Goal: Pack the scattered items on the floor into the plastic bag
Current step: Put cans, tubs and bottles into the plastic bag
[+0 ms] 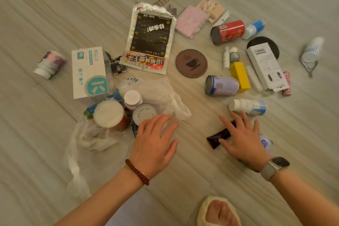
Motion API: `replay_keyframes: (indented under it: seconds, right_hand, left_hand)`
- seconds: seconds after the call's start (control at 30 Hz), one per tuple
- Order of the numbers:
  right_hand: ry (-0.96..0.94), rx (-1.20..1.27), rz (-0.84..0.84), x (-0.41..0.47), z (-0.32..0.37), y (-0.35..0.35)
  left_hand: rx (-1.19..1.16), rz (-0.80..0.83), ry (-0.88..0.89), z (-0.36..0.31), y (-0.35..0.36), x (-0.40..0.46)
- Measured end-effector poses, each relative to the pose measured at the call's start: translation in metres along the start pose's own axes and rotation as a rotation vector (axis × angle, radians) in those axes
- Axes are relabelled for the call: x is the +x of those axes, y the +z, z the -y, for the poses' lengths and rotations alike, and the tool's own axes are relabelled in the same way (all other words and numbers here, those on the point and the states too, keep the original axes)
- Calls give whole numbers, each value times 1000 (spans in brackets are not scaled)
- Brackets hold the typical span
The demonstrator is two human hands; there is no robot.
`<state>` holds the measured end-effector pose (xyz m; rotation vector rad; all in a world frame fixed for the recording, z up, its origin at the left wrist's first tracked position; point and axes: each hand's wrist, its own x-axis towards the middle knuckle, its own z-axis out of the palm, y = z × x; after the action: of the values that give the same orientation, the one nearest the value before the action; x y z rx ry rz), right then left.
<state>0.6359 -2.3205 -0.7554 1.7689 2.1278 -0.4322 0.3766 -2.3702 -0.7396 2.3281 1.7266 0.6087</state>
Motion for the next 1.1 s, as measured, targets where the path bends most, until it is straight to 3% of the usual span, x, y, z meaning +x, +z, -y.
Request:
replay_keyframes:
  seconds: [0.13, 0.3, 0.43, 0.53, 0.63, 0.73, 0.87, 0.97, 1.1]
  right_hand:
    - [278, 323, -100, -7, -30, -11]
    - [631, 439, -95, -37, -29, 7]
    - [722, 807, -138, -49, -29, 21]
    - [655, 867, -123, -53, -34, 22]
    - [591, 948, -169, -61, -33, 21]
    - [486, 1076, -239, -67, -21, 12]
    - [240, 1208, -304, -57, 21, -12]
    - [14, 1253, -215, -39, 59, -28]
    - [-237, 1077, -168, -21, 105, -43]
  left_hand:
    - [-27, 197, 115, -25, 23, 25]
    - [-123, 582, 79, -64, 65, 55]
    - [-56, 647, -1, -85, 109, 65]
    - [35, 551, 17, -92, 123, 71]
    - [-105, 498, 33, -86, 117, 65]
    - [-108, 346, -4, -66, 82, 45]
    - [-87, 231, -50, -35, 22, 21]
    - [-47, 179, -124, -7, -10, 3]
    - [12, 121, -266, 32, -38, -33]
